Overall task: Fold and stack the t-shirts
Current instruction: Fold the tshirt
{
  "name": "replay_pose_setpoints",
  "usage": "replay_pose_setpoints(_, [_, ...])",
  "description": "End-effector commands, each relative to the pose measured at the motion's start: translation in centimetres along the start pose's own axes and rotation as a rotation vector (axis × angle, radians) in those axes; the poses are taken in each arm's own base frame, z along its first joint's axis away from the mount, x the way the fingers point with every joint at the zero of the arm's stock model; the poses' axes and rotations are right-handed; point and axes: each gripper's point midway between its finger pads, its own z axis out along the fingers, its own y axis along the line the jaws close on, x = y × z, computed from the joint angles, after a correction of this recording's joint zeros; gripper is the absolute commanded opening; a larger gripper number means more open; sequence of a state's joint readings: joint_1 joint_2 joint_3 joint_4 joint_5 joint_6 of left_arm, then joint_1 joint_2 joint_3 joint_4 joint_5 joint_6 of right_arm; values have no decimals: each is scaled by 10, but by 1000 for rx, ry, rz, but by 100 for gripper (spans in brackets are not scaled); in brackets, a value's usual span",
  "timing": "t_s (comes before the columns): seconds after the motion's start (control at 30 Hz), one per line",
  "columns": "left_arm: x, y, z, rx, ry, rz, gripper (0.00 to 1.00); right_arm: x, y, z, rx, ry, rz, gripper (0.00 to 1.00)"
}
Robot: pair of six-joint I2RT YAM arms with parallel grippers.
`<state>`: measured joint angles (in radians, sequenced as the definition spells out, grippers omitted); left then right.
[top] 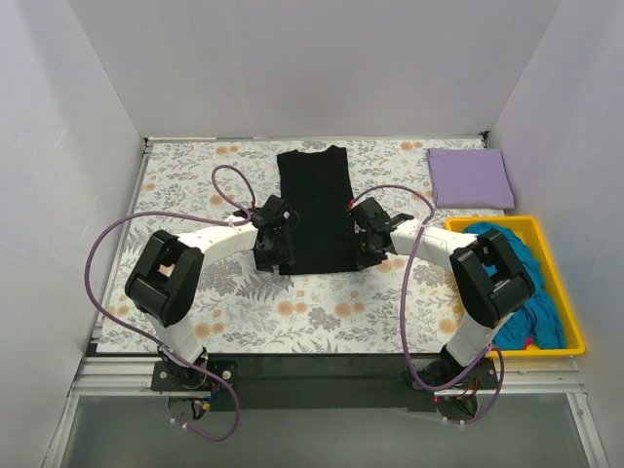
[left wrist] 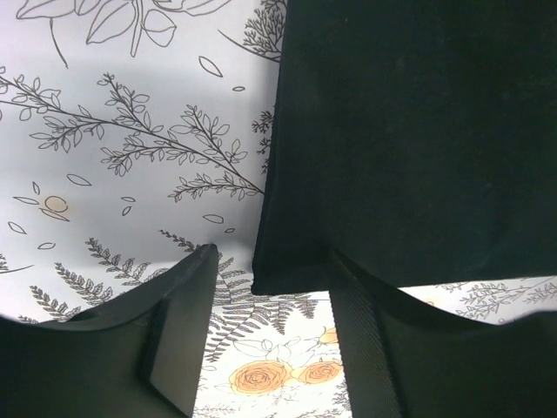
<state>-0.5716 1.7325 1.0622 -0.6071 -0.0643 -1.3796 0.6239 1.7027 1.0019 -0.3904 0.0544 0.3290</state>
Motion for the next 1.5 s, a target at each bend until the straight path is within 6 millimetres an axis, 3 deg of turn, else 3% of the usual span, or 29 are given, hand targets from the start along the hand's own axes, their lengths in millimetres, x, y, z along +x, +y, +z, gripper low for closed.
replay_pose_setpoints(0.0, [-3,-2,-2,-22,4,-4,50,43,-11,16,41,135,-33,1])
replay_pose_setpoints(0.17, [3,-6,-7,-26,24,25,49,43,-10,14,38,127,-34,1])
replay_pose_setpoints(0.4, [16,-4,3,-71,85,65,49,43,-11,13,40,125,-36,1])
replay_pose_setpoints(0.6, [26,1,10,-114,121,76,42,38,-8,9,29,105,-34,1])
replay_pose_setpoints(0.73, [36,4,17,-137,151,88,29,36,-7,8,23,102,-34,1])
replay_pose_setpoints(0.87, [46,7,16,-144,172,94,0,32,-1,2,-7,86,-42,1])
replay_pose_setpoints(0.9, [49,8,14,-144,183,96,0,35,0,-1,-13,91,-44,1])
replay_pose_setpoints(0.97, [63,19,6,-165,208,104,0,42,3,-10,-26,106,-53,1])
replay_pose_setpoints(1.03, [75,25,-6,-167,221,105,0,63,6,-16,-54,159,-60,1])
replay_pose_setpoints(1.07, [92,41,-11,-204,262,109,0,74,7,-26,-58,182,-69,1])
replay_pose_setpoints(1.17, [124,49,-41,-202,309,120,0,114,6,-50,-65,268,-94,1])
replay_pose_setpoints(1.2, [133,51,-55,-185,312,122,0,126,9,-60,-86,298,-94,1])
replay_pose_setpoints(1.23, [157,53,-72,-190,381,125,0,139,8,-67,-93,328,-94,1])
replay_pose_setpoints(1.27, [165,48,-90,-151,387,130,0,150,13,-85,-119,353,-93,1])
replay_pose_setpoints(1.33, [196,49,-117,-137,456,142,0,160,19,-101,-149,369,-86,1])
replay_pose_setpoints(1.4, [214,50,-138,-88,501,88,0,173,23,-123,-183,408,-86,1])
replay_pose_setpoints(1.47, [227,50,-156,-64,550,49,0,174,27,-137,-215,400,-84,1])
